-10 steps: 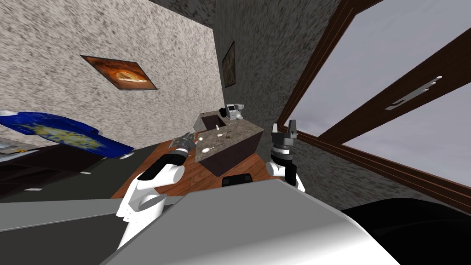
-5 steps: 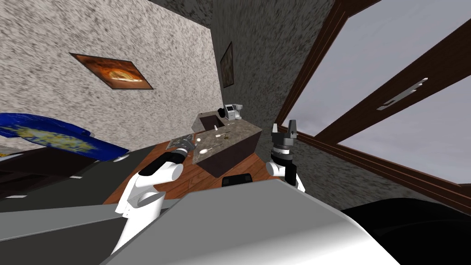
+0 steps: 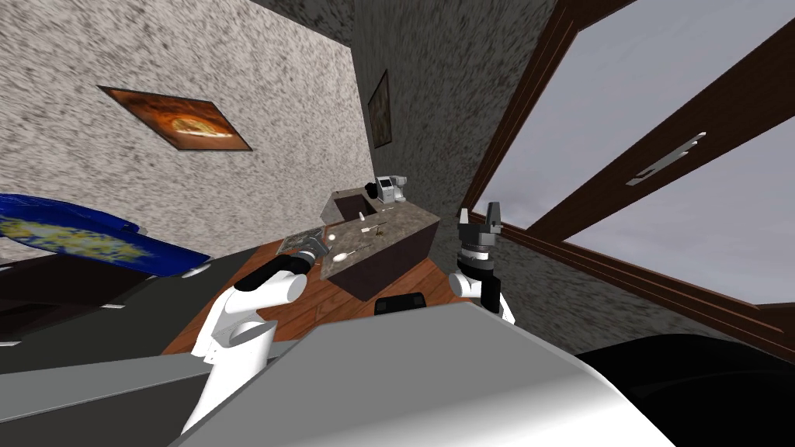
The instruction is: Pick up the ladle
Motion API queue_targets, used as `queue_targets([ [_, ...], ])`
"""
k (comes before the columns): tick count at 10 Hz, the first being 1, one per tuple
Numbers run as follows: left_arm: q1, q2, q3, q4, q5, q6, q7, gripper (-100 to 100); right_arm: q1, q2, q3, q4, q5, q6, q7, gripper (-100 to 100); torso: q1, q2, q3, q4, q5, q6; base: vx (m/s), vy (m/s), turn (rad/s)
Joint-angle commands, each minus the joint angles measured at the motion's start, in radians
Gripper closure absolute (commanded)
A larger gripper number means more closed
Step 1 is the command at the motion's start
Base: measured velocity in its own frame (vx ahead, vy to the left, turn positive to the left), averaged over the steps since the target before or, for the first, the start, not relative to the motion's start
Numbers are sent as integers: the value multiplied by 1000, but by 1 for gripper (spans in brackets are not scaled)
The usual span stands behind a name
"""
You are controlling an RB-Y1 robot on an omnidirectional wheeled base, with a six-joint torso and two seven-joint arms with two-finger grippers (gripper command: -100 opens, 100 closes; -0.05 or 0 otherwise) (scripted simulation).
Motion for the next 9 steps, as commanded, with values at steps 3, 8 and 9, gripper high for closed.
queue_targets([
  [3,-25,11,19,21,14,102,16,-100,0,0,0,0,0,0,0,0,0,0,0,0,0,0,16,-25,-33],
  [8,-40,19,33,38,24,227,24,-100,0,0,0,0,0,0,0,0,0,0,0,0,0,0,17,-22,-36],
  [9,-54,25,46,57,32,267,29,-100,0,0,0,0,0,0,0,0,1,0,0,0,0,-1,26,-17,-77],
])
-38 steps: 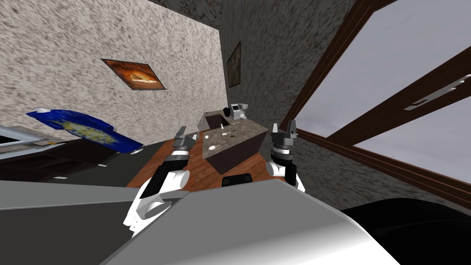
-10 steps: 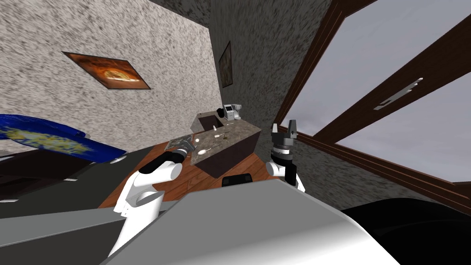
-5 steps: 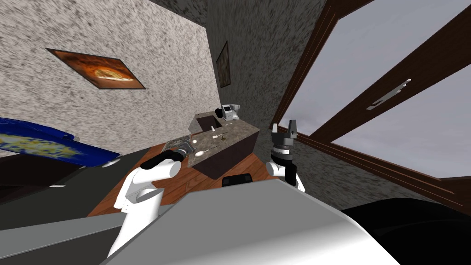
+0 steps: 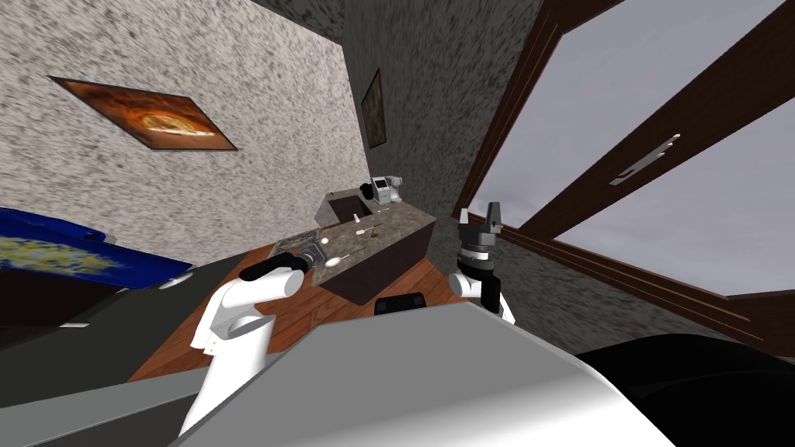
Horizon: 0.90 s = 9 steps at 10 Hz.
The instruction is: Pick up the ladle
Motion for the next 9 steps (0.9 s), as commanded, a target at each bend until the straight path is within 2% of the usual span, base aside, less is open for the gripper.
queue_targets([
  [1,-8,4,7,11,6,50,3,-100,0,0,0,0,0,0,0,0,0,0,0,0,0,0,24,-18,-53],
  [2,-22,9,19,31,14,79,6,-100,0,0,0,0,0,0,0,0,0,0,0,0,0,0,34,-29,-79],
  [4,-22,9,19,31,14,123,6,-100,0,0,0,0,0,0,0,0,0,-1,0,0,0,0,24,-16,-22],
  [9,-59,19,51,95,31,277,8,-100,0,0,0,0,0,0,0,0,0,-1,0,0,0,0,33,-19,-75],
])
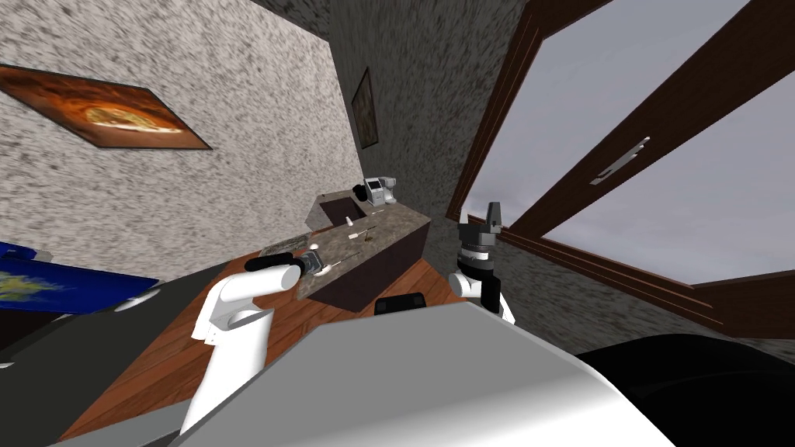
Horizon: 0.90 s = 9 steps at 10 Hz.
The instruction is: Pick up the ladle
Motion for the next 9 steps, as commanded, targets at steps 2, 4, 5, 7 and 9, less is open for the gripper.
queue_targets([
  [2,-16,3,13,43,7,80,-5,-100,0,0,0,0,0,0,0,0,0,0,0,0,0,0,38,-13,-59],
  [4,-25,5,20,65,10,133,-7,-100,0,0,0,0,0,0,0,0,1,0,0,0,0,0,38,-10,-61],
  [5,-25,5,20,65,10,146,-7,-100,0,0,0,0,0,0,0,0,1,0,0,0,0,0,29,-8,-45],
  [7,-32,6,27,87,14,191,-10,-100,0,0,0,0,0,0,0,0,1,1,0,0,0,0,32,-5,-67],
  [9,-42,9,37,129,18,260,-17,-100,0,0,0,0,0,0,0,0,1,1,0,0,0,0,52,-2,-92],
])
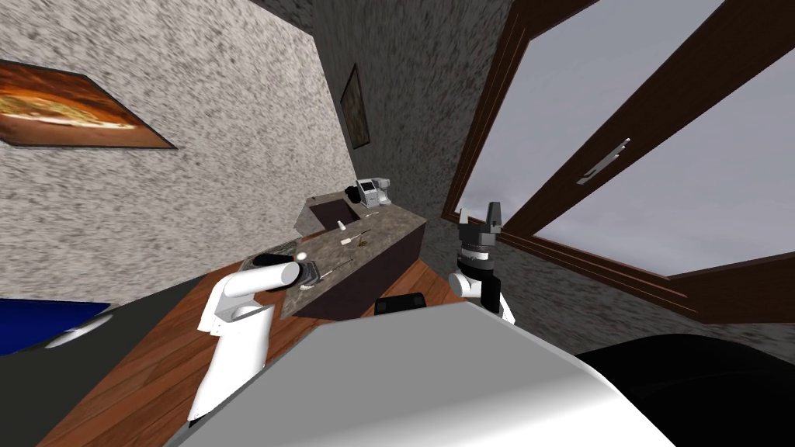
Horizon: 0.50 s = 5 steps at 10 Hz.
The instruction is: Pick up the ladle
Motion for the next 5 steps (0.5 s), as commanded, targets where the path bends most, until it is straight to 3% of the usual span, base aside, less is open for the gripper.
queue_targets([
  [1,-6,1,5,42,2,50,-8,-100,0,0,0,0,0,0,0,0,0,0,0,0,0,0,80,6,-127],
  [5,-6,-3,8,97,6,126,-17,-100,0,0,0,0,0,0,0,0,1,0,0,0,0,0,58,15,-54],
])
